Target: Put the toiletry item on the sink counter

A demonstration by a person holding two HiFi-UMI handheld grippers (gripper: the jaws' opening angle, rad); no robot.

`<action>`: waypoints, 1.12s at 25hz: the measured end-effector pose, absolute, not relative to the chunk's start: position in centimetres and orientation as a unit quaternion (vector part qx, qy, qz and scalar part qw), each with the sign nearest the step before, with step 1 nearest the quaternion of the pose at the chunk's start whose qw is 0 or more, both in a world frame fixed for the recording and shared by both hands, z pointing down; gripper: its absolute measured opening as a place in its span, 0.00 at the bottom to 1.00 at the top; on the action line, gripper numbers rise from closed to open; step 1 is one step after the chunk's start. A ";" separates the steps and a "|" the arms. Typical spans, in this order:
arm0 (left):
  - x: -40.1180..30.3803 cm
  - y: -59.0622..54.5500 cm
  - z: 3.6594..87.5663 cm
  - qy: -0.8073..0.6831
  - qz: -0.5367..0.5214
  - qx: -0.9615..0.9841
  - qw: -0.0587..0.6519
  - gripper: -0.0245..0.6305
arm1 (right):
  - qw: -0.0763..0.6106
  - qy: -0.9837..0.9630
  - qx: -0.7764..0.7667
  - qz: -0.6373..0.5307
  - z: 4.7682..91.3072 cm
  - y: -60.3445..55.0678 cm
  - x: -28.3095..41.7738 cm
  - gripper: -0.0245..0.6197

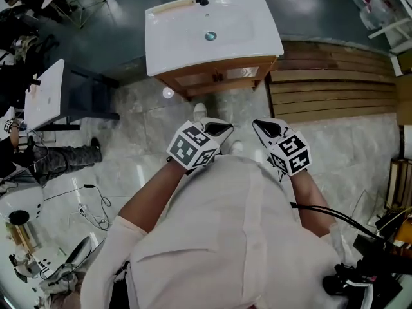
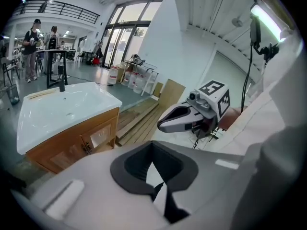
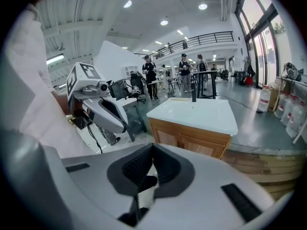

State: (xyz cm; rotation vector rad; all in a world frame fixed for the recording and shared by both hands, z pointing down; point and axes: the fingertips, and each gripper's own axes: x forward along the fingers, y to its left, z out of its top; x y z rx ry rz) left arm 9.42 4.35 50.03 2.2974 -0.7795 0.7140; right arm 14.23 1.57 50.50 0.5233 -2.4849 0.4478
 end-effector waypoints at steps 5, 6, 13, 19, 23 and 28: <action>9.8 4.3 49.7 -0.297 0.265 0.866 0.302 0.04 | 0.281 -0.926 0.192 0.164 50.6 2.0 14.6 0.05; 9.8 4.4 49.7 -0.297 0.266 0.866 0.301 0.04 | 0.280 -0.926 0.191 0.164 50.6 2.1 14.6 0.05; 10.1 4.4 50.1 -0.297 0.273 0.865 0.299 0.04 | 0.286 -0.929 0.180 0.152 50.6 2.2 14.8 0.05; 10.1 4.1 50.5 -0.293 0.278 0.865 0.298 0.04 | 0.277 -0.928 0.188 0.160 50.7 1.8 15.0 0.05; 10.0 3.6 50.6 -0.291 0.277 0.865 0.299 0.04 | 0.270 -0.927 0.201 0.165 50.5 1.2 15.4 0.05; 10.8 3.2 50.9 -0.280 0.276 0.868 0.302 0.05 | 0.279 -0.921 0.211 0.170 50.8 1.1 16.5 0.05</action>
